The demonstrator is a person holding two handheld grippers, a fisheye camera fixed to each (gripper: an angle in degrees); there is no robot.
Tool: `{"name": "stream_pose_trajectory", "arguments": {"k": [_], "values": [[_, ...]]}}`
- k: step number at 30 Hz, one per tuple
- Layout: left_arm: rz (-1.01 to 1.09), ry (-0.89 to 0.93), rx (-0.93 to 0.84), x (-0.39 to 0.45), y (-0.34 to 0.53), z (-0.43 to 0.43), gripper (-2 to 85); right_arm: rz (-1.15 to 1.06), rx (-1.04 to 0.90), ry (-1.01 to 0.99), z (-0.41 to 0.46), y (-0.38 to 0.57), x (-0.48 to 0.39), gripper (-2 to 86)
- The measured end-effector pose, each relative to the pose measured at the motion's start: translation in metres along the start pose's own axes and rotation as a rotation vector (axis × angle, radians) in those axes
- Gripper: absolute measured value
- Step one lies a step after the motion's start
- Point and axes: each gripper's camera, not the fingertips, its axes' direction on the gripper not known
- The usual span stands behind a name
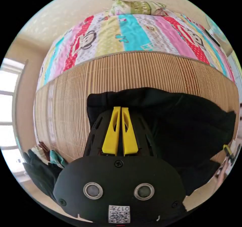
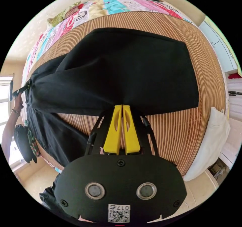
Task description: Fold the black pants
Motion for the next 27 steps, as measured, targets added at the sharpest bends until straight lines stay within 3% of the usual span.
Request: {"name": "stream_pose_trajectory", "arguments": {"k": [3,5,8,11,13,19,21,24,26,27], "values": [[-0.309,0.368,-0.017,-0.074,0.008,0.014,-0.9,-0.022,-0.031,0.052,0.000,0.005,-0.034,0.4],[-0.252,0.336,0.023,-0.064,0.017,0.008,-0.8,-0.069,-0.026,0.164,-0.001,0.013,-0.060,0.3],[0.041,0.157,0.152,-0.016,0.051,-0.023,0.0,-0.134,-0.058,0.361,0.002,0.005,-0.074,0.3],[0.209,0.194,0.241,-0.005,0.115,-0.046,3.0,-0.086,-0.037,0.378,-0.010,-0.021,-0.055,0.3],[0.206,0.217,0.251,-0.019,0.152,-0.050,6.1,-0.029,-0.030,0.341,-0.026,-0.046,-0.039,0.3],[-0.169,0.240,0.165,-0.134,0.262,-0.021,11.8,0.057,-0.109,0.262,-0.078,-0.106,-0.022,0.3],[-0.339,0.245,0.115,-0.174,0.305,-0.004,13.7,0.058,-0.023,0.202,-0.103,-0.081,-0.021,0.4],[-0.499,0.316,0.120,-0.201,0.352,0.004,14.0,0.167,0.041,-0.129,-0.131,-0.010,0.004,0.6],[-0.536,0.352,0.144,-0.206,0.370,0.008,13.6,0.222,0.090,-0.456,-0.135,0.070,0.026,0.8],[-0.558,0.373,0.134,-0.206,0.376,0.014,13.7,0.244,0.074,-0.513,-0.131,0.090,0.032,0.9]]}}
